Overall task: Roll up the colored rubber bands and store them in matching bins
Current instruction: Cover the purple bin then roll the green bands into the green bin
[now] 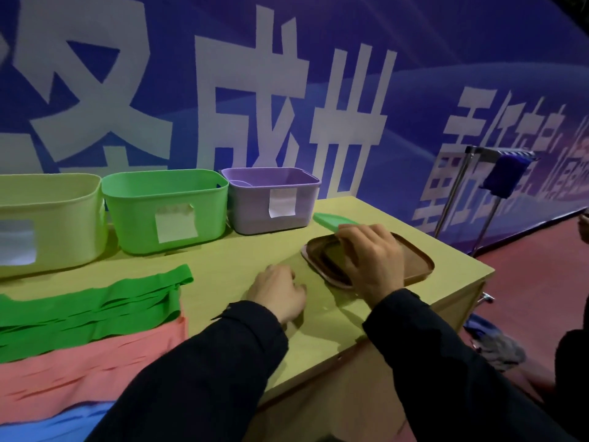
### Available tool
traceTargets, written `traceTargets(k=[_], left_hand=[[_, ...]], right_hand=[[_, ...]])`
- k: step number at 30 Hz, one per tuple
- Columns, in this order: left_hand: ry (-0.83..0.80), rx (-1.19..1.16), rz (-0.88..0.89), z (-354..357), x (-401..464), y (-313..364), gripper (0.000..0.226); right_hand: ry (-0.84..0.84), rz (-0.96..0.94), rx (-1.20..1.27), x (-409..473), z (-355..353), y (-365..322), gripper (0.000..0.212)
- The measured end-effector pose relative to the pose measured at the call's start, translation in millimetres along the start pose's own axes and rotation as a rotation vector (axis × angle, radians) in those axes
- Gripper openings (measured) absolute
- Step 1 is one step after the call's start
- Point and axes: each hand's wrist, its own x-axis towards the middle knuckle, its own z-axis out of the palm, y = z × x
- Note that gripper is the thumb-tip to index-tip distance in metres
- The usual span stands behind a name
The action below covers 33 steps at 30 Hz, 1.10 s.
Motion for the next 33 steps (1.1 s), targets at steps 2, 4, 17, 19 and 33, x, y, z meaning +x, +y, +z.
traceTargets(k=[2,4,17,19,33], left_hand=[[-0.046,0.108,0.051,11.3,8.7,13.6,0.042],[-0.082,0.17,0.121,22.6,15.4,24.1,0.047],[0.014,0.276,0.297,47.4,43.8,21.1,0.055],[0.036,0.288,0.299,45.5,44.1,21.7,0.045],[0.193,0.298,-0.022,27.3,39.3,18.5,0.037]], right_hand=[[-0.038,0.06,-0.101,-5.6,3.8,12.1,0.028],[-0.072,0.1,-0.124,-9.1,9.0,19.0,0.031],[-0.383,0.206,-0.101,-16.3,40.3,29.9,0.04],[-0.443,0.202,-0.137,-17.7,38.4,30.1,0.044],[-0.618,0.201,-0.197,-2.2,41.4,25.9,0.035]])
